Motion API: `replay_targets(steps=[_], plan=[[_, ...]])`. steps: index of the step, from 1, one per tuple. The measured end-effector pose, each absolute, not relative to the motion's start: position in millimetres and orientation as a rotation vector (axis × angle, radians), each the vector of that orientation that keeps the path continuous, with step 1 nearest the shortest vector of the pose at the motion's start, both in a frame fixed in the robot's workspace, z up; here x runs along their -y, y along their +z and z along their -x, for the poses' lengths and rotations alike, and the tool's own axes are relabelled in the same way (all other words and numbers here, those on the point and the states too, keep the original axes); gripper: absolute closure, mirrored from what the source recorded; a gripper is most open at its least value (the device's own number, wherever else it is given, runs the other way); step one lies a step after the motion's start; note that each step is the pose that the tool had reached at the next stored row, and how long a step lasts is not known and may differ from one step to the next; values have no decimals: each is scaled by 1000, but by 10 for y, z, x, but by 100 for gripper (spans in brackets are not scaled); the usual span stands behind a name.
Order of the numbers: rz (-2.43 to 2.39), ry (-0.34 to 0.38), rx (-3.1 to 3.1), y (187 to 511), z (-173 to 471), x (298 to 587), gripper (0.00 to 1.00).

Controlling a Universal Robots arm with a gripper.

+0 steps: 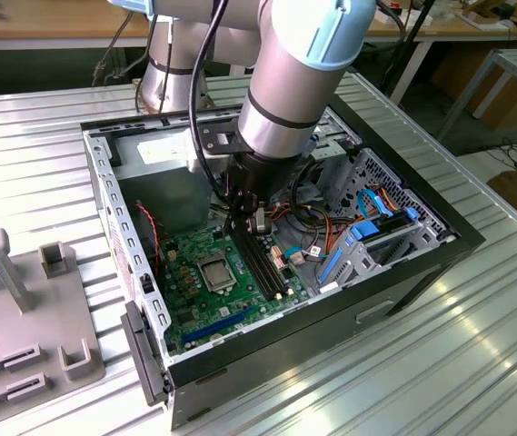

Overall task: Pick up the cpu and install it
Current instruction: 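Close the cpu cover, then install the first cpu locking lever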

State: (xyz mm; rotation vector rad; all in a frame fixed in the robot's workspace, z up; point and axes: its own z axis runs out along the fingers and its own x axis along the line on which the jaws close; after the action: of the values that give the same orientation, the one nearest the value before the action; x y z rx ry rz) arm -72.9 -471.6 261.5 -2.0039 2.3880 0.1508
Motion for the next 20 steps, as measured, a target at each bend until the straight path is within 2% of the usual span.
replay_targets(steps=[20], plan=[[2041,149,-2358,2576,932,4808,89]])
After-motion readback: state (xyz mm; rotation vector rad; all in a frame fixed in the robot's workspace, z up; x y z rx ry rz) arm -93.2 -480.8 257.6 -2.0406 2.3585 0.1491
